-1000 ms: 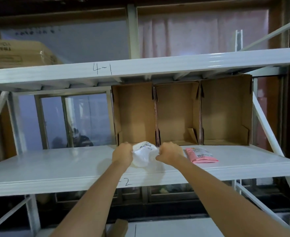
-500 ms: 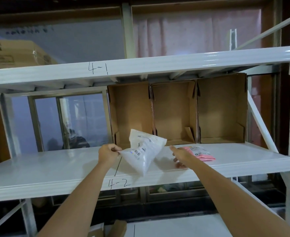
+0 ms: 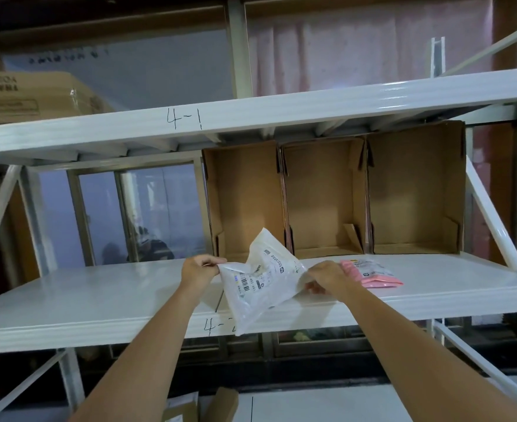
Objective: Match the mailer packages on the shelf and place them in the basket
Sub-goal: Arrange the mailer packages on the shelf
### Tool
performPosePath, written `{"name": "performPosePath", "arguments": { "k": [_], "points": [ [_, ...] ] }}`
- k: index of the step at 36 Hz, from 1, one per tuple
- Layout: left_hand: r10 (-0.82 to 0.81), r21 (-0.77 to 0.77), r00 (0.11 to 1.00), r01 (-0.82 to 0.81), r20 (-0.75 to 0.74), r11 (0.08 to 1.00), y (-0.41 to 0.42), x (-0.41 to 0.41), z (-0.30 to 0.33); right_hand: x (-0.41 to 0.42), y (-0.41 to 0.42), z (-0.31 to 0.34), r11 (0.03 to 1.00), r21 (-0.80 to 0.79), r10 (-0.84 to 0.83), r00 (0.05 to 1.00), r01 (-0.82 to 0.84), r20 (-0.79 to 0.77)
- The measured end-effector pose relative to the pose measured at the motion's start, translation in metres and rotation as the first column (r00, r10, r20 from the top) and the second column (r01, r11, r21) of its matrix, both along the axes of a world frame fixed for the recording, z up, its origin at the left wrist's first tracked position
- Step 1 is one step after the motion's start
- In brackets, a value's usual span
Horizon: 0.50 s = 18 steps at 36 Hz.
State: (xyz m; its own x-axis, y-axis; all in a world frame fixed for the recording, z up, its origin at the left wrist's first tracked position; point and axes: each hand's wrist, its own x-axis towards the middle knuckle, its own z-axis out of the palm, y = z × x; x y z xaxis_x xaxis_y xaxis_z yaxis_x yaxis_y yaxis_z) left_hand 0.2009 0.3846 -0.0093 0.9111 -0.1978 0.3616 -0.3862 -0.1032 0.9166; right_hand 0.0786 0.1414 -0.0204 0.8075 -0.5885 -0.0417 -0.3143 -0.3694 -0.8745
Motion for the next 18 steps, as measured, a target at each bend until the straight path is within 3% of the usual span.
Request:
{"name": "performPosePath", "arguments": {
  "k": [4,8,14,18],
  "points": [
    [0.019,-0.009,1.0,-0.02,-0.017,1.0,0.0,0.006,0.001,0.006,-0.008,-0.005,0.998,0.021,-0.069,0.991,0.067,0.113],
    [0.122,0.016,0.991,-0.124,0.057,0.992,-0.001,0.009,0.0,0.008,-0.022,-0.003,0.981,0.08,-0.191,0.956,0.178,0.221],
    [0.164,0.143,0.959,-0.2,0.23,0.969,-0.019,0.005,0.005,0.011,-0.037,0.011,0.949,0.049,-0.31,0.9,0.31,0.307],
    [0.039,0.339,0.947,-0.153,0.319,0.928,-0.031,0.0,0.001,0.016,-0.043,0.017,0.928,-0.02,-0.345,0.88,0.372,0.327]
  ]
}}
